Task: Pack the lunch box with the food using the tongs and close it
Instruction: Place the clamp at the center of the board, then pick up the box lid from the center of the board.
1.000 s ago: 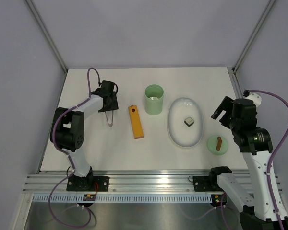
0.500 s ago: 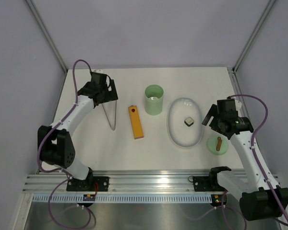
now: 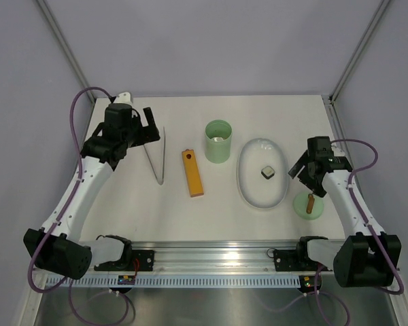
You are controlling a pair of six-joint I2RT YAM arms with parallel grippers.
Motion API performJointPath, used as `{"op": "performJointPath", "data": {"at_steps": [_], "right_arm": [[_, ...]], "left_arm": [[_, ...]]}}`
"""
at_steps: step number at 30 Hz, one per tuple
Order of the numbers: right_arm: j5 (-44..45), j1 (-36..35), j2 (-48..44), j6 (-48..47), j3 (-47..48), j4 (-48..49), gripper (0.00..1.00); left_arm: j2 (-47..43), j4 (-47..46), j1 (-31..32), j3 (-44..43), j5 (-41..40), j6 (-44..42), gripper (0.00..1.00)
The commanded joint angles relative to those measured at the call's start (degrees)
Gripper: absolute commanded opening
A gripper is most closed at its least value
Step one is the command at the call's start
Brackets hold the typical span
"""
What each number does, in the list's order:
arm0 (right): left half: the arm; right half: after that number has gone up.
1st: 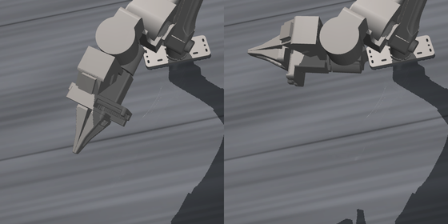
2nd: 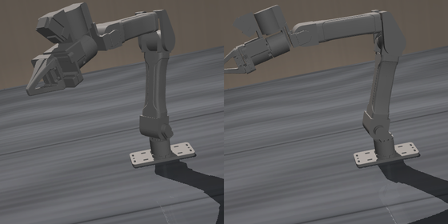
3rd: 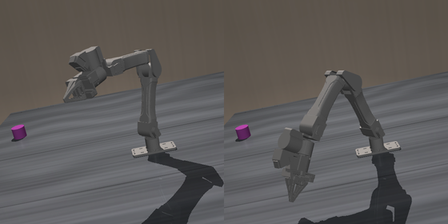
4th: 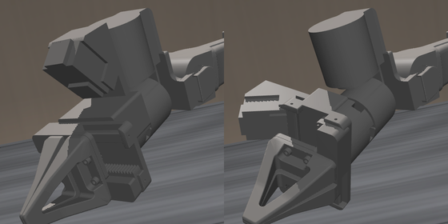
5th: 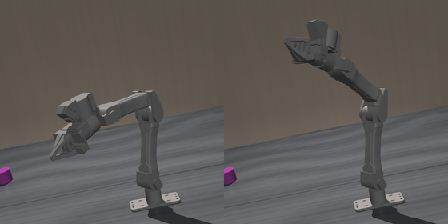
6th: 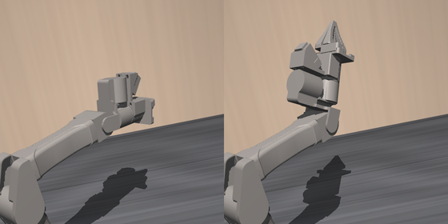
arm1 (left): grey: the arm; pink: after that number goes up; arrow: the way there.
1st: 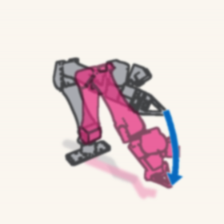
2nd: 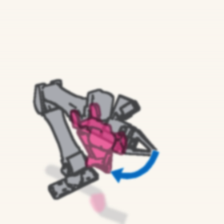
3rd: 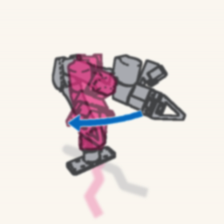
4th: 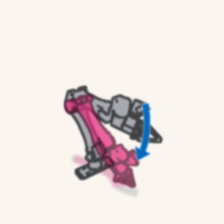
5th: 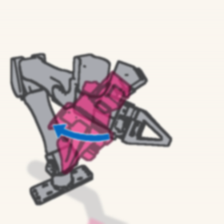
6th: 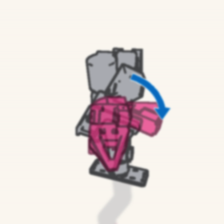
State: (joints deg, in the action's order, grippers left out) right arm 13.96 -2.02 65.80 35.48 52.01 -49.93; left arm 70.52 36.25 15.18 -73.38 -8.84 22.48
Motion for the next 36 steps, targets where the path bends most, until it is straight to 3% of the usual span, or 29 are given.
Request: {"op": "performJointPath", "data": {"at_steps": [1, 4, 13, 17, 20, 24, 30, 36], "right_arm": [[2.56, 4.65, 1.08, 5.47, 1.25, -5.08, 0.93], [2.31, 8.08, 1.26, 7.66, 1.87, -7.98, 0.98], [-3.68, 13.18, 4.86, 12.76, 0.29, -9.04, 0.96], [-3.67, 13.36, 6.62, 12.16, -0.51, -6.67, 0.78], [-2.97, 13.36, 9.95, 9.44, 0.02, -6.93, 0.77], [-0.78, 13.36, 12.77, 8.37, 0.11, -6.93, 0.84], [0.90, 13.36, 15.76, 5.30, 0.72, -4.04, 0.83], [-1.65, 13.36, 16.38, 0.47, 0.29, 0.53, 0.66]], "left_arm": [[-2.14, 2.24, 1.16, 1.83, 3.74, -0.68, 0.99], [-3.63, 1.98, 1.87, 3.16, 5.58, -0.60, 0.99], [-4.78, 2.33, 3.80, 6.23, 7.35, -1.21, 0.99], [-5.39, 2.95, 3.80, 6.50, 7.00, -2.18, 0.99], [-5.22, 3.56, 3.72, 5.89, 6.47, -3.14, 0.99], [-4.52, 3.13, 3.72, 5.71, 6.47, -3.32, 0.99], [-4.16, 2.77, 3.72, 5.97, 6.56, -3.49, 0.99], [-3.99, 2.69, 3.72, 6.06, 5.76, -3.85, 0.99]]}}
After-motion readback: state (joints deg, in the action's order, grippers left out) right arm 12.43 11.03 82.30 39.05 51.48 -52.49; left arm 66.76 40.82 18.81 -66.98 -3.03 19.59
